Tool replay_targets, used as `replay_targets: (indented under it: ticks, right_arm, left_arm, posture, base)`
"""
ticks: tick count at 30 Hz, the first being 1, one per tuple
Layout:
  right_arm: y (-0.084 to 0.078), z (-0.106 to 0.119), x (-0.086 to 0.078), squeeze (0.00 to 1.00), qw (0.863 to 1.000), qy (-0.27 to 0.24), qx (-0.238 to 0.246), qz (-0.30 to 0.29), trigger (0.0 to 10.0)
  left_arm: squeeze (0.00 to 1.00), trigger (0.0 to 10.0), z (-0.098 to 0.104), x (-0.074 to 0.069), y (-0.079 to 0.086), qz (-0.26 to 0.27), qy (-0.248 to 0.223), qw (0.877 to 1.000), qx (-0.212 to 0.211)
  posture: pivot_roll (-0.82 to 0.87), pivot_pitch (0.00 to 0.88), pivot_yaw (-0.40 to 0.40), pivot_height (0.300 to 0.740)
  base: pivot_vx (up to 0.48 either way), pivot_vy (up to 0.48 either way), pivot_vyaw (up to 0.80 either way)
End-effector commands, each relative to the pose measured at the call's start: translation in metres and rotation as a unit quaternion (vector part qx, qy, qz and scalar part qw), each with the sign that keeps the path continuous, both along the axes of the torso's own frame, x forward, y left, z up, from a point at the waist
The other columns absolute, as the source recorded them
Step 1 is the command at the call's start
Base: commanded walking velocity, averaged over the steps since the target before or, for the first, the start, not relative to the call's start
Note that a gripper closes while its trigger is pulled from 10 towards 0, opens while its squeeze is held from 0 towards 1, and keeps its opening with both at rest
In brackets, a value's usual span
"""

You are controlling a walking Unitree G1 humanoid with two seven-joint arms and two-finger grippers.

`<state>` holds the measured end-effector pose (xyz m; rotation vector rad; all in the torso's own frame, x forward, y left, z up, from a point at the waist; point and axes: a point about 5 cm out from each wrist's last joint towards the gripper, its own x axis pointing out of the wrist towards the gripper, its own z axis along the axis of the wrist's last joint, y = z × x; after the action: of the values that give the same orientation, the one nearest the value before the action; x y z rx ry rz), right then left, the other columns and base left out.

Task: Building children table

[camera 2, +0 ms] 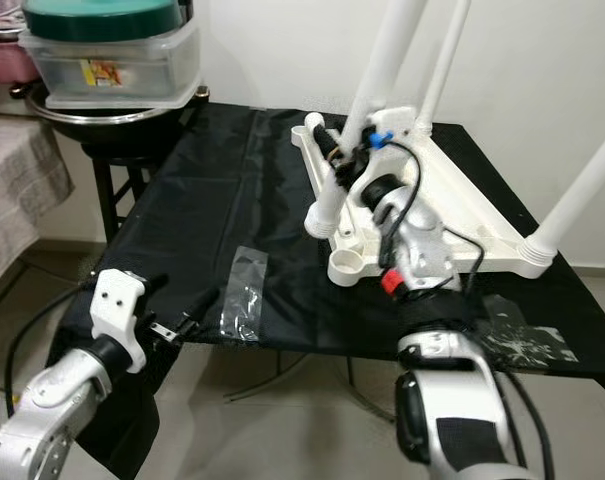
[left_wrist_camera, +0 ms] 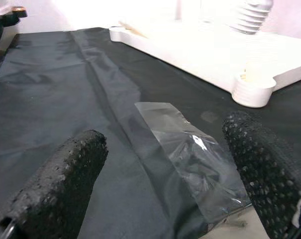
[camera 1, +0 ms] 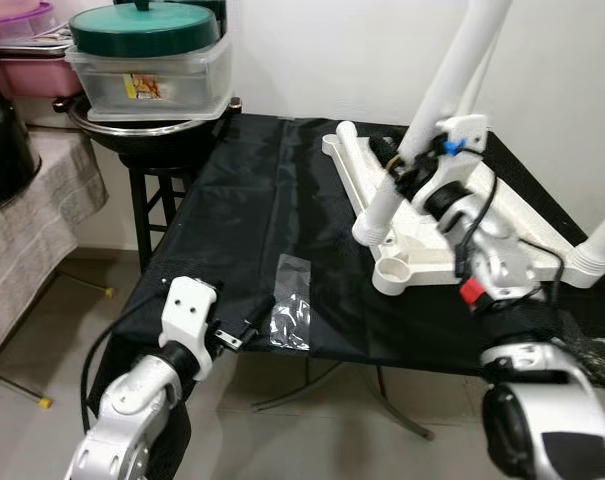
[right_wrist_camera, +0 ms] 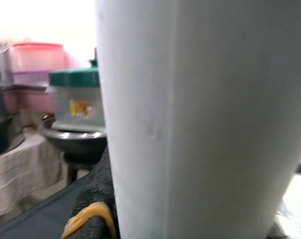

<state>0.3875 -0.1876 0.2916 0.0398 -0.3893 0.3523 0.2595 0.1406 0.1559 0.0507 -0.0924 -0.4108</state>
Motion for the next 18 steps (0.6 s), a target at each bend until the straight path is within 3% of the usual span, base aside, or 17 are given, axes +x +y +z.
replay_targets:
  ticks: [1, 8, 13, 18]
  right_arm:
    - [-0.005, 0.001, -0.003, 0.0, 1.0, -0.013, 0.003, -0.013, 10.0]
    - [0.006, -0.009, -0.014, 0.0, 1.0, -0.02, -0.002, -0.014, 10.0]
    - [0.021, -0.013, -0.035, 0.0, 0.999, -0.033, 0.006, -0.004, 10.0]
    - [0.03, -0.022, -0.052, 0.0, 0.999, -0.033, 0.002, -0.004, 10.0]
  left_arm:
    - [0.0, 10.0, 0.001, -0.003, -0.002, 0.006, -0.003, 1.0, 0.002]
    - [0.0, 10.0, 0.007, 0.002, -0.001, 0.03, -0.014, 0.999, 0.004]
    - [0.0, 10.0, 0.023, 0.004, -0.002, 0.046, -0.039, 0.998, -0.007]
    - [0.0, 10.0, 0.033, 0.003, -0.009, 0.049, -0.06, 0.997, -0.013]
  posture:
    - [0.06, 0.05, -0.056, 0.74]
    - [0.06, 0.041, -0.056, 0.74]
    - [0.06, 0.03, -0.062, 0.74]
    - [0.06, 0.027, -0.059, 0.74]
  base:
    - [0.0, 0.0, 0.0]
    - [0.0, 0.0, -0.12]
    - [0.0, 0.0, -0.79]
    - [0.0, 0.0, 0.0]
